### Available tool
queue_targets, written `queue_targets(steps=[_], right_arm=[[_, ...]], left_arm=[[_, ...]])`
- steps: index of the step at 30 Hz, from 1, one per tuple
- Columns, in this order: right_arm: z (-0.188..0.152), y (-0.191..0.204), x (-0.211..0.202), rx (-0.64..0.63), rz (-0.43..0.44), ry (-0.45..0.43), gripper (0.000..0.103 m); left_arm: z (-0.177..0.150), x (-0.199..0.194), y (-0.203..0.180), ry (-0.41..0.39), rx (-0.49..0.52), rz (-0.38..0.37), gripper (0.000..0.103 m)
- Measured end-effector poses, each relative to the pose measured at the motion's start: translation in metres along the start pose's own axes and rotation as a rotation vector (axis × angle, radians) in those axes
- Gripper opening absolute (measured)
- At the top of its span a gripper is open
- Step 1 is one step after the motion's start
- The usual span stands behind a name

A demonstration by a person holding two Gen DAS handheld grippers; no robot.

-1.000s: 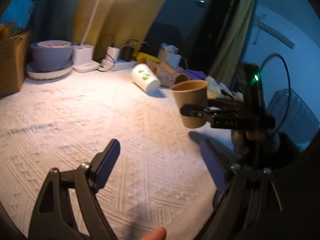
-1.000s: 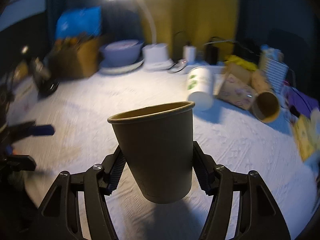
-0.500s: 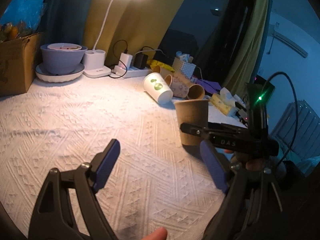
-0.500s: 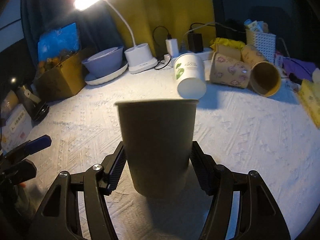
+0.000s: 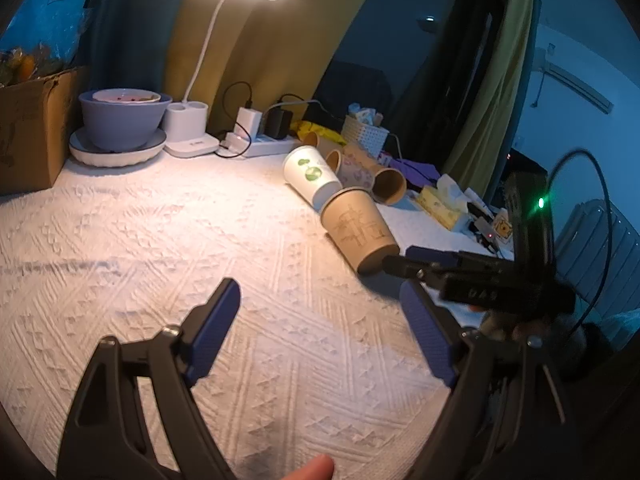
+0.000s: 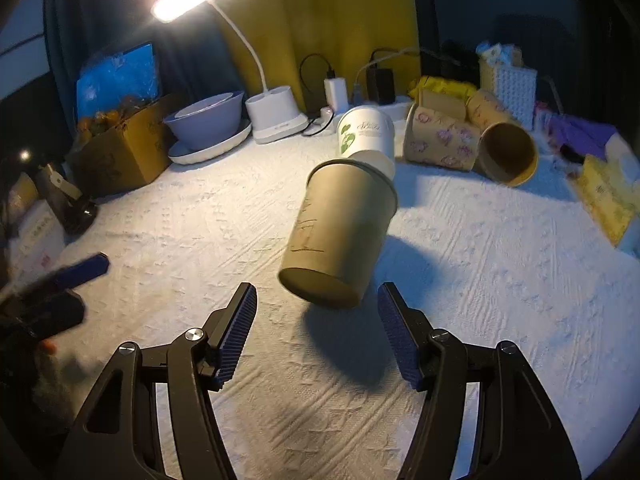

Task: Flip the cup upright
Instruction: 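Lower the upright tan cup onto the tablecloth with the right gripper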

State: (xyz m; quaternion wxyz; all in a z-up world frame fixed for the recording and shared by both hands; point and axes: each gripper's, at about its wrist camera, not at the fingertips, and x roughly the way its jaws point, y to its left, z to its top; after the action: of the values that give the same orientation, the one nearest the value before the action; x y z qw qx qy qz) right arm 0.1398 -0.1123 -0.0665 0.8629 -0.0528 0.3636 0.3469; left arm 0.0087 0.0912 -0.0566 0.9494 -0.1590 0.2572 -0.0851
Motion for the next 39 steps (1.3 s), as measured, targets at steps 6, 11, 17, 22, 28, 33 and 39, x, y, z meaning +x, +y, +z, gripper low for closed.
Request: queue_targets(steps=[6,11,17,22,28,33,39], right_arm=[[0.044,0.001,0.006,0.050,0.043,0.099,0.080],[0.077,-0.014,0.037,0.120,0.034,0.223,0.080],[0.089,-0.031,0.067,0.196,0.046,0.374,0.080],[0.096,-0.024,0.084,0.153,0.027,0.448,0.080],[0.097,-0.025,0.096,0.133,0.017,0.464,0.070],[0.099,-0.018,0.068,0.077,-0.005,0.323,0.067],[0.078,-0.003,0.029,-0.039,-0.097,0.043,0.067]], left_arm=[[0.001,0.002,-0.002,0.009,0.008,-0.008,0.084],[0.003,0.003,0.005,0.011,-0.022,-0.029,0.084],[0.004,0.007,0.010,0.037,-0.052,-0.057,0.084],[0.012,0.014,0.012,0.060,-0.059,-0.038,0.084],[0.014,0.027,0.020,0.103,-0.087,0.004,0.084],[0.011,0.029,0.025,0.119,-0.109,0.006,0.084],[0.011,0.032,0.025,0.126,-0.110,0.036,0.084]])
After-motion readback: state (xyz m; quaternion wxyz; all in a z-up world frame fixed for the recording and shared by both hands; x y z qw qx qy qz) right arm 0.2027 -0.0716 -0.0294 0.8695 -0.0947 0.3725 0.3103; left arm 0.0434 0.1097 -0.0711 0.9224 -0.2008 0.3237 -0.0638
